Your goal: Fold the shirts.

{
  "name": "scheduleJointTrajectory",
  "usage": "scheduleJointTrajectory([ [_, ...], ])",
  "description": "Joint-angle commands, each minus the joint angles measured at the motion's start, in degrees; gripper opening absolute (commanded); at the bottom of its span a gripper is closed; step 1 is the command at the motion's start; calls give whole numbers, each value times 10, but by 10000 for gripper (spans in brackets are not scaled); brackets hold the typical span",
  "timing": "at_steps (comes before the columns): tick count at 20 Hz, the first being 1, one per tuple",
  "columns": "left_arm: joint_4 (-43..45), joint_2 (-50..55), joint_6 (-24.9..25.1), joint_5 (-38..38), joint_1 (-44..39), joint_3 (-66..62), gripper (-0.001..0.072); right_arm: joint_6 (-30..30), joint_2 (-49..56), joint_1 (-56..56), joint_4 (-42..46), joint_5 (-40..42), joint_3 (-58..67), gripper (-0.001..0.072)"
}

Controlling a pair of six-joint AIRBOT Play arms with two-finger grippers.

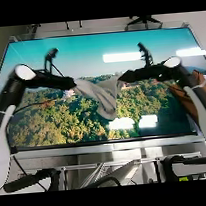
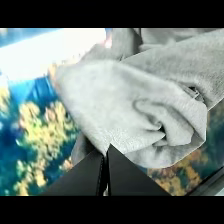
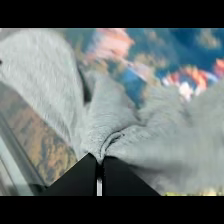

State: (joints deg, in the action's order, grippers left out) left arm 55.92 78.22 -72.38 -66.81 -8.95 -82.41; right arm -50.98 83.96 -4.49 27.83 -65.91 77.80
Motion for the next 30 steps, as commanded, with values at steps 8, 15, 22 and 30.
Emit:
scheduleJointTrajectory([
  [8,77,-289,4,-28,3,-255,8,-15,-465,6,170,54,78,16],
  [15,141,-338,4,2,3,-144,8,8,-460,5,186,36,77,17],
  [22,146,-138,30,33,12,8,8,9,-159,-3,178,-36,76,17],
  [30,146,111,75,35,83,59,9,5,162,-43,119,109,76,377],
])
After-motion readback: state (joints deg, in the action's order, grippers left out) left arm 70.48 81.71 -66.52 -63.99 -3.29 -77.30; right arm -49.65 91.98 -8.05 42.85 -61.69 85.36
